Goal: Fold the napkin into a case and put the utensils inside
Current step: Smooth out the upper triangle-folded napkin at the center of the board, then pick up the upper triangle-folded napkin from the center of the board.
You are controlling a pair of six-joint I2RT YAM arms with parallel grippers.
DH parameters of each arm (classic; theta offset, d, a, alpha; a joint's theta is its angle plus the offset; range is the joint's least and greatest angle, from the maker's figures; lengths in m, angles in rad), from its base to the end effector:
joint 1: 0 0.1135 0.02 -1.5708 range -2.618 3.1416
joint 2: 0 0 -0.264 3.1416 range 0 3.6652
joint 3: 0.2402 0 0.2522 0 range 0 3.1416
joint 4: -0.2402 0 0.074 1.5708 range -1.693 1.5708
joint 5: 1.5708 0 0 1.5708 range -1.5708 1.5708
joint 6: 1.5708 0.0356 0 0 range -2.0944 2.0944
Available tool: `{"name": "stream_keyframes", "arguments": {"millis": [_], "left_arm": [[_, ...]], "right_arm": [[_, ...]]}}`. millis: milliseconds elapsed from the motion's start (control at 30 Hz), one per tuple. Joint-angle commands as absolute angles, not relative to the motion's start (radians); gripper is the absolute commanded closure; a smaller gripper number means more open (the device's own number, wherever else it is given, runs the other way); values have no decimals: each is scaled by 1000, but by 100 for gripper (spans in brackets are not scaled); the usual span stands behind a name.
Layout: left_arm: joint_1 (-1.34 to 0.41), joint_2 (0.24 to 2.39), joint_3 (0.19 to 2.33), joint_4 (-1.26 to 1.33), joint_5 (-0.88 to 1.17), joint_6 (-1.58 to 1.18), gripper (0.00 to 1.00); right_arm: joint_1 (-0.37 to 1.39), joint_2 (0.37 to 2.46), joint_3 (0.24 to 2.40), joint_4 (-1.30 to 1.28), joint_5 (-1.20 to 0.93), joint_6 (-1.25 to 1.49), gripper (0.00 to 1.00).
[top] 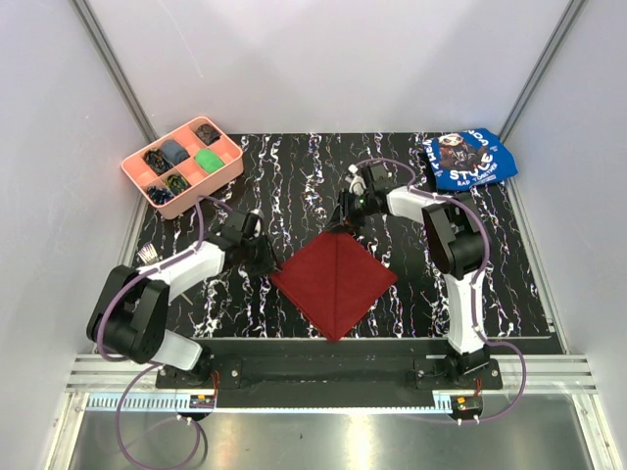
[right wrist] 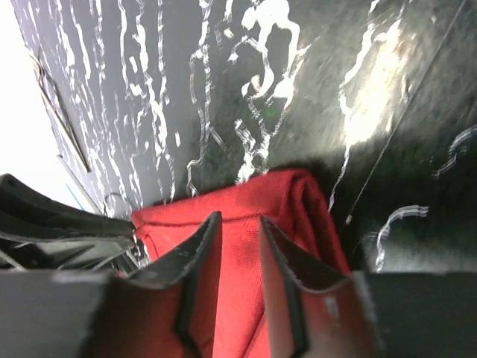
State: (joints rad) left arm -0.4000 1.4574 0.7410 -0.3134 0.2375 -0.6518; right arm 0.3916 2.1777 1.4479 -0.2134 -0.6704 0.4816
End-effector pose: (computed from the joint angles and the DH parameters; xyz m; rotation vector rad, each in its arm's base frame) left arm 0.2456 -0.1129 0.1671 -0.2518 2.7052 -0.6582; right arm 0.4102 0.1933 0.1293 -0.1771 2.6177 1.1807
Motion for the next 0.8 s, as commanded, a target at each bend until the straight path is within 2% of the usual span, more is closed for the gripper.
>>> {"name": "stream_keyframes", "arguments": {"millis": [0,67,100,167,233,467,600,767], "left_arm": [[-397,1365,782,-342,190,-637,68],[-397,1330,782,-370,172,-635,63],[-397,1318,779,-373,167,-637,57],[-397,1293,769,-383,158,-637,52],[-397,1287,758,-391,149,-635,42],[-399,1367,772,-400,146,-606,28],[-397,1429,781,-376,133,-603,27],[-397,1494,770,-318,156,-627,33]], "right_arm": [[387,2028,1503,-339,-624,422,60],[387,1970,1488,-382,-565,399,56],[387,1950,1476,-406,-548,394,52],[387,1892,1421,-422,-519,387,49],[387,1853,1355,-425,-508,382,47],[396,1689,1117,-385,-503,402,48],[397,1658,1002,-316,-499,425,60],[397,1689,954,-232,-463,420,67]]}}
